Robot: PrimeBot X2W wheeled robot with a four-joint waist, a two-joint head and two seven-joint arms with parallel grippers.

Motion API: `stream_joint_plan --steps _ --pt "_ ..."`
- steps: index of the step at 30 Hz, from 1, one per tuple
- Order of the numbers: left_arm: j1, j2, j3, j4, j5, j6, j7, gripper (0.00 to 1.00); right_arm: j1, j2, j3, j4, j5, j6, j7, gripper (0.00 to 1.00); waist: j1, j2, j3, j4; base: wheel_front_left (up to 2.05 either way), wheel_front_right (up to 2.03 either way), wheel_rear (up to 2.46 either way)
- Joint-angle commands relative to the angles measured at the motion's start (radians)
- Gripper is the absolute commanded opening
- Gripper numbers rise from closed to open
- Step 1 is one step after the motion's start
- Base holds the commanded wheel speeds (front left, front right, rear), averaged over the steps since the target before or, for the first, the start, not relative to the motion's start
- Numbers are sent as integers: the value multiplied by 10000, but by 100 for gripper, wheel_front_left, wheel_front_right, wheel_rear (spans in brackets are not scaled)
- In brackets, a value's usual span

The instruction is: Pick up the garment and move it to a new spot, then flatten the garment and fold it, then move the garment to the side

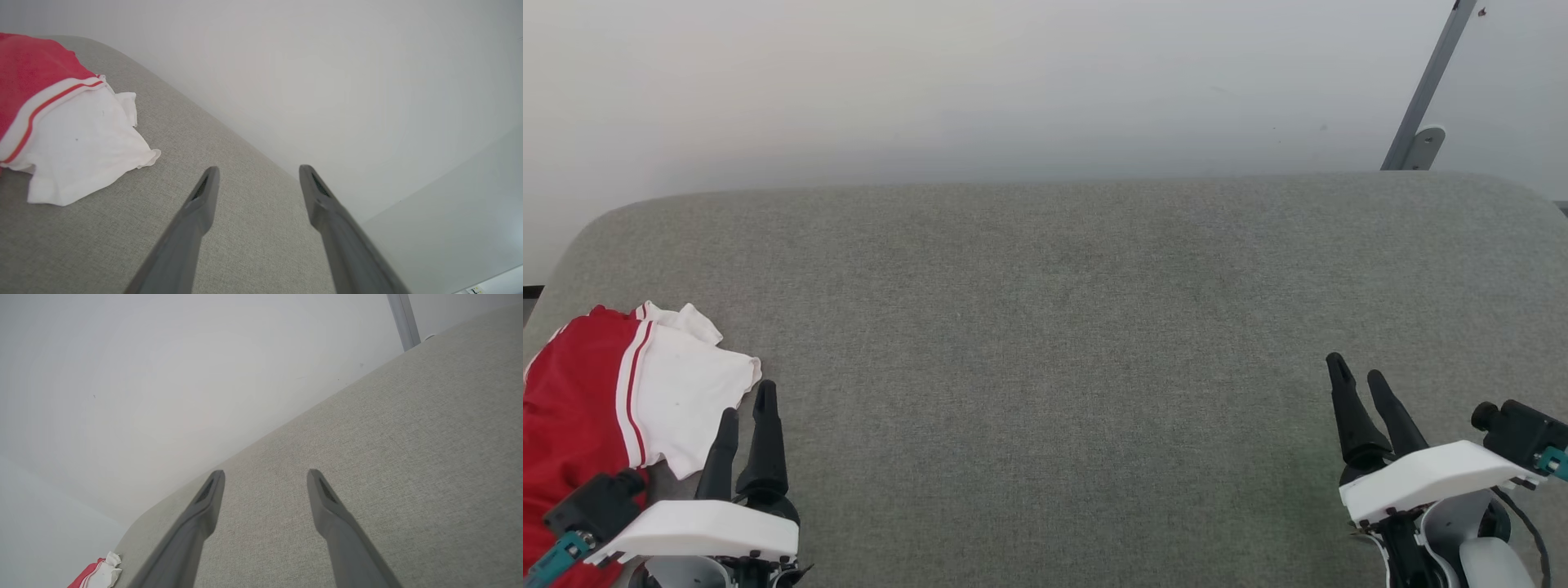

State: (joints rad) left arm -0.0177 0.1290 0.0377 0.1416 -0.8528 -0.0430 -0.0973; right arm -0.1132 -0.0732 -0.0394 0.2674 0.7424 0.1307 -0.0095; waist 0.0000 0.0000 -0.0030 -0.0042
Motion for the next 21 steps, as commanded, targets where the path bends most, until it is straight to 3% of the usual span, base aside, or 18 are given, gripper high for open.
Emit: stream_joint_plan --steps 1,21 --pt "-31 72 21 -169 311 -49 -98 100 -249 -47 -14 -141 -328 0 -116 100 0 0 -2 -2 0 0 0" --pt "161 125 -50 -456 2411 -209 -629 100 -269 12 -29 -316 -2412 0 -472 100 0 0 -20 -24 0 0 0"
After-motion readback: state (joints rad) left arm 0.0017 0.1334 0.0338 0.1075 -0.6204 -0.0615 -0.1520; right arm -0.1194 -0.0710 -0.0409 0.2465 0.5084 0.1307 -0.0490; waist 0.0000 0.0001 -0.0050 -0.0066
